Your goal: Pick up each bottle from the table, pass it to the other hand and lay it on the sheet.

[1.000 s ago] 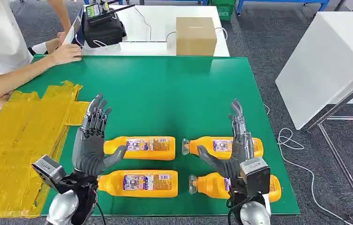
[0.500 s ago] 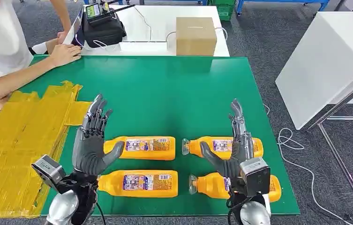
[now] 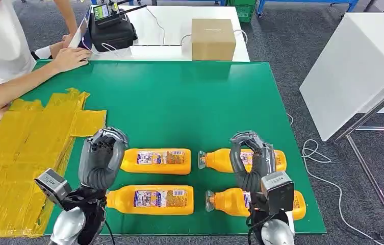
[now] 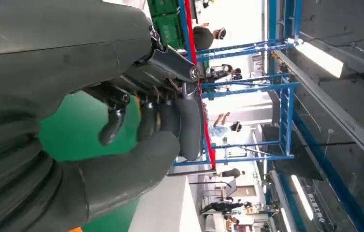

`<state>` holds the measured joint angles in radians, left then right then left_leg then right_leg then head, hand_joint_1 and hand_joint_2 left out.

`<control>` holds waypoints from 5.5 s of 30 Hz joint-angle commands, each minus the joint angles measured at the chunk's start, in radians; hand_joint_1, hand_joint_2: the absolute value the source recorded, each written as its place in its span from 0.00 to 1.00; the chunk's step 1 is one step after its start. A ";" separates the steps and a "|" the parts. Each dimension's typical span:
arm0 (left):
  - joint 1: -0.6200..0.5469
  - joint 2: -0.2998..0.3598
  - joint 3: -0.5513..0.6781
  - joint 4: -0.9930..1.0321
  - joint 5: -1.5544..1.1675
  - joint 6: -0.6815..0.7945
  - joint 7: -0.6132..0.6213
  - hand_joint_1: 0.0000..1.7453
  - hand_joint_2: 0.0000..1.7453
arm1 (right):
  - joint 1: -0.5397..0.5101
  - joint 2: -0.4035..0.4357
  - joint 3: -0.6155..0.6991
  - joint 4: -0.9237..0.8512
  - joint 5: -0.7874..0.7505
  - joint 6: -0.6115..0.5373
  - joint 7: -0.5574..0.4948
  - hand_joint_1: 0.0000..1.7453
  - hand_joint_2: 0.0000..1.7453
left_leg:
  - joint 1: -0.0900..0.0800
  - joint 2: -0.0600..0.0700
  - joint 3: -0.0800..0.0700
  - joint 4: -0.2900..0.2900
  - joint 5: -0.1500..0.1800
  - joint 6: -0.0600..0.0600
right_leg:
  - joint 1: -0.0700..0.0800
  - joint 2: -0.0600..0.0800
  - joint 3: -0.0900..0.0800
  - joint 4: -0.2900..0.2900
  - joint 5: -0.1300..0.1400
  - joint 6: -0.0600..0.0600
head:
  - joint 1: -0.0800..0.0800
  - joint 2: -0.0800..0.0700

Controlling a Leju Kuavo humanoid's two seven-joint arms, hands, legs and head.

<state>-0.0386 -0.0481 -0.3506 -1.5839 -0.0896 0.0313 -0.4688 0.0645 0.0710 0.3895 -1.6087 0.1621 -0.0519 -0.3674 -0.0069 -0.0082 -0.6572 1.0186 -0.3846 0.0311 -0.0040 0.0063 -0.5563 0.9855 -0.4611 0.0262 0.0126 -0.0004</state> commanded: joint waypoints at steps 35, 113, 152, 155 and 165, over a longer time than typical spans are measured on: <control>-0.008 -0.083 0.001 0.160 -0.025 0.121 -0.019 0.00 1.00 | -0.317 -0.087 0.298 0.381 0.736 -0.211 0.246 0.00 1.00 | 0.000 0.003 0.007 -0.002 -0.002 -0.003 | 0.000 0.002 0.006 -0.003 -0.001 0.001 | 0.000 0.000; -0.168 -0.121 -0.126 0.298 0.129 -0.017 -0.071 0.00 1.00 | -0.733 0.160 0.513 1.313 0.681 0.098 0.439 0.79 1.00 | 0.000 -0.001 0.004 0.000 0.000 -0.001 | 0.000 -0.002 0.005 0.000 -0.001 -0.001 | 0.000 0.000; -0.070 -0.092 -0.098 0.171 0.067 0.043 -0.080 0.00 1.00 | -0.379 0.133 -0.073 0.540 0.241 -0.566 -0.083 1.00 1.00 | 0.000 -0.003 0.003 0.000 -0.001 -0.001 | 0.000 -0.004 0.005 0.000 -0.002 -0.001 | 0.000 0.000; -0.070 -0.092 -0.099 0.171 0.067 0.043 -0.080 0.00 1.00 | -0.377 0.132 -0.072 0.541 0.241 -0.566 -0.083 1.00 1.00 | 0.000 -0.002 0.004 0.000 -0.001 -0.001 | 0.000 -0.003 0.006 -0.001 -0.002 -0.001 | 0.000 0.000; -0.194 -0.046 -0.086 0.315 0.142 -0.056 0.082 0.00 1.00 | -0.267 0.115 0.148 0.504 0.084 -0.210 -0.128 1.00 1.00 | 0.000 -0.001 0.003 -0.001 0.000 -0.001 | 0.000 -0.003 0.004 -0.002 -0.001 -0.001 | 0.000 0.000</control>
<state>-0.0986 -0.1591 -0.4482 -1.4149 -0.0202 0.0820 -0.4848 -0.2615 0.2228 0.3548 -1.0835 0.2242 -0.4298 -0.4753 -0.0072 -0.0085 -0.6581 1.0193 -0.3839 0.0324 -0.0042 0.0043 -0.5560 0.9857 -0.4610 0.0260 0.0126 -0.0004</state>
